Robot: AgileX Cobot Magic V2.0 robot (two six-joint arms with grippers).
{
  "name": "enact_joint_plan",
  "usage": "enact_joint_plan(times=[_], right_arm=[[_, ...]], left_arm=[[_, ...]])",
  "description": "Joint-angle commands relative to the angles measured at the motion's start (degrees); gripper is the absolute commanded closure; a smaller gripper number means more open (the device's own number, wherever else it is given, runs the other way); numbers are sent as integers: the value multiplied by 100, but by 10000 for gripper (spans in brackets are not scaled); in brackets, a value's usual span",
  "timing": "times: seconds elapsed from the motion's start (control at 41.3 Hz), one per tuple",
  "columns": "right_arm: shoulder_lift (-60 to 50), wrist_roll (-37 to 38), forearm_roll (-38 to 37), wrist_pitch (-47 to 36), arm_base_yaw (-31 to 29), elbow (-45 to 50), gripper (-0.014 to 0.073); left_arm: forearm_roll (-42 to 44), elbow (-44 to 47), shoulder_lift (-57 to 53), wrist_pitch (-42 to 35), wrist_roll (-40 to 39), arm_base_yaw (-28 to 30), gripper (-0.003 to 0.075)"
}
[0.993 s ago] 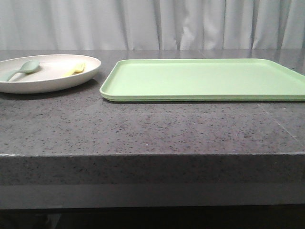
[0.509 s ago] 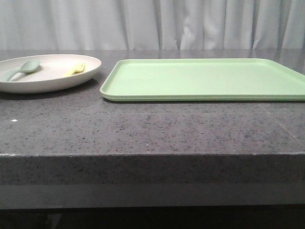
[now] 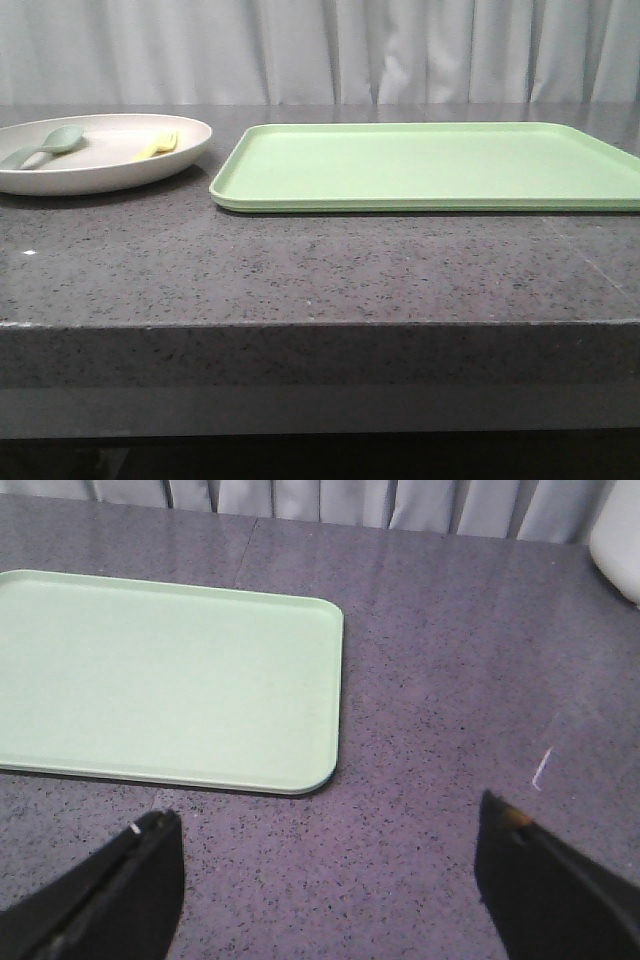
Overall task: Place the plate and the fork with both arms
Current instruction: 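Move the left gripper to the cream plate rim and grasp it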
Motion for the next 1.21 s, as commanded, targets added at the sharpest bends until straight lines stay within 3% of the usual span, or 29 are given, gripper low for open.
enact_joint_plan(times=[0.0,0.194,0.533,0.969,1.187], right_arm=[[88,-6,-54,-439,-29,-187,-20],[88,-6,-54,-439,-29,-187,-20],[88,-6,-54,-439,-29,-187,-20],[88,-6,-54,-439,-29,-187,-20],[88,-6,-54,-439,-29,-187,-20]], left_arm=[[-102,-495,-26,106,17,-161,335],[466,-858,368,129,17,-437,354],[491,-956,809,-88,17,-567,416],[491,-956,836,-123,17,-567,735],[479,-969,836,-50,17,-567,738]])
